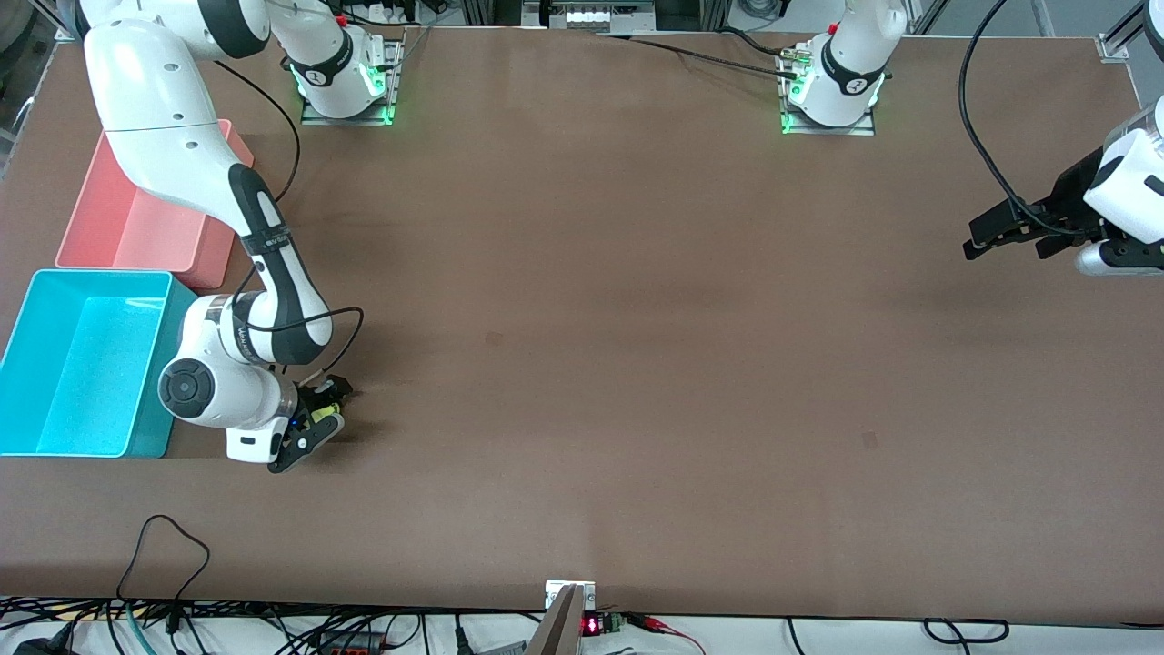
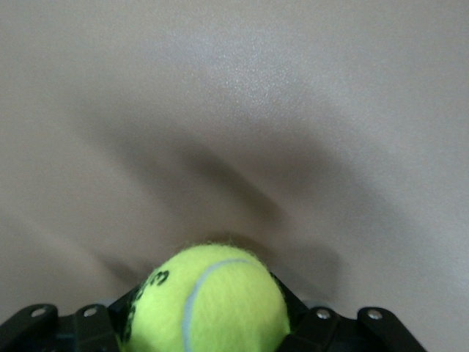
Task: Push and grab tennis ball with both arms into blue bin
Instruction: 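Carry the tennis ball with the right gripper over the cyan bin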
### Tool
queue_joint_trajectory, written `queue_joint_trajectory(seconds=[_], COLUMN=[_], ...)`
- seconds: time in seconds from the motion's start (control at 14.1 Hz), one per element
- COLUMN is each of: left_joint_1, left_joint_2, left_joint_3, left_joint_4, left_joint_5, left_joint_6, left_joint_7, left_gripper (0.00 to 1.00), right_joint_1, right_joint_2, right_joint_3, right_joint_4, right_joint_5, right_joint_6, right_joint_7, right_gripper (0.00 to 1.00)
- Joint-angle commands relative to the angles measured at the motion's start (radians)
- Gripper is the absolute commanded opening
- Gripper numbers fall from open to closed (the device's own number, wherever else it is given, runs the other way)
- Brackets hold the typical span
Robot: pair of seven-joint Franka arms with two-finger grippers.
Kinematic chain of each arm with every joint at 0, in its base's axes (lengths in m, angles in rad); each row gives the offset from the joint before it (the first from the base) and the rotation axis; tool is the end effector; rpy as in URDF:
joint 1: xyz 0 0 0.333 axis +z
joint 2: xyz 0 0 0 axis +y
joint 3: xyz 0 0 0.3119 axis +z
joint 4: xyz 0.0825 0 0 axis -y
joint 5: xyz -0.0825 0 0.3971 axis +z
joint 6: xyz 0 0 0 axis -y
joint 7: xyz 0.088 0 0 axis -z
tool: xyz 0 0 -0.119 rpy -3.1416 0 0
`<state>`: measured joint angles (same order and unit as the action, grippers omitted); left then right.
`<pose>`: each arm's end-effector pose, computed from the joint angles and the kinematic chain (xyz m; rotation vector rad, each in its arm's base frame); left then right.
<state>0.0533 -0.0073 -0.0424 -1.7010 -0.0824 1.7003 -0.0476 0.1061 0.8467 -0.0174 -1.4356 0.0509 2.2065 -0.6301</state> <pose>0.5733 -0.0026 0.5606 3.0582 0.1054 0.0078 0.7185 0.0681 0.1558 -2.9106 -1.0499 0.1017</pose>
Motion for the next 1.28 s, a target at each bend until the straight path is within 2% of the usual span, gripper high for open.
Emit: queue_joint_trajectory(seconds=[0.0, 0.5, 0.71, 0.92, 0.99, 1.21], left_joint_1=[0.002, 0.01, 0.01, 0.01, 0.008, 0.007], left_joint_2=[-0.014, -0.005, -0.005, -0.003, -0.003, -0.003], left_joint_3=[-0.008, -0.005, -0.005, -0.005, -0.007, -0.007], left_joint_4=[0.011, 0.011, 0.011, 0.011, 0.012, 0.012], left_joint_5=[0.018, 0.018, 0.018, 0.018, 0.018, 0.024], left_joint_6=[-0.022, -0.039, -0.037, -0.033, -0.033, -0.03], left_joint_7=[0.014, 0.009, 0.009, 0.009, 0.009, 0.011], left_gripper=[1.0, 1.0, 1.0, 1.0, 1.0, 1.0], right_joint_1=[-0.005, -0.147, -0.233, -0.278, -0.286, -0.351], right_joint_2=[-0.012, -0.184, -0.254, -0.301, -0.308, -0.29], right_joint_3=[-0.01, -0.027, -0.035, -0.051, -0.073, -0.079], right_joint_4=[0.018, 0.02, -0.006, -0.035, -0.039, -0.092], right_joint_5=[0.012, -0.003, -0.008, -0.161, -0.177, -0.184], right_joint_6=[-0.013, -0.151, -0.287, -0.307, -0.307, -0.289], right_joint_7=[-0.006, -0.074, -0.083, -0.106, -0.106, -0.125], right_gripper=[0.0, 0.0, 0.0, 0.0, 0.0, 0.0])
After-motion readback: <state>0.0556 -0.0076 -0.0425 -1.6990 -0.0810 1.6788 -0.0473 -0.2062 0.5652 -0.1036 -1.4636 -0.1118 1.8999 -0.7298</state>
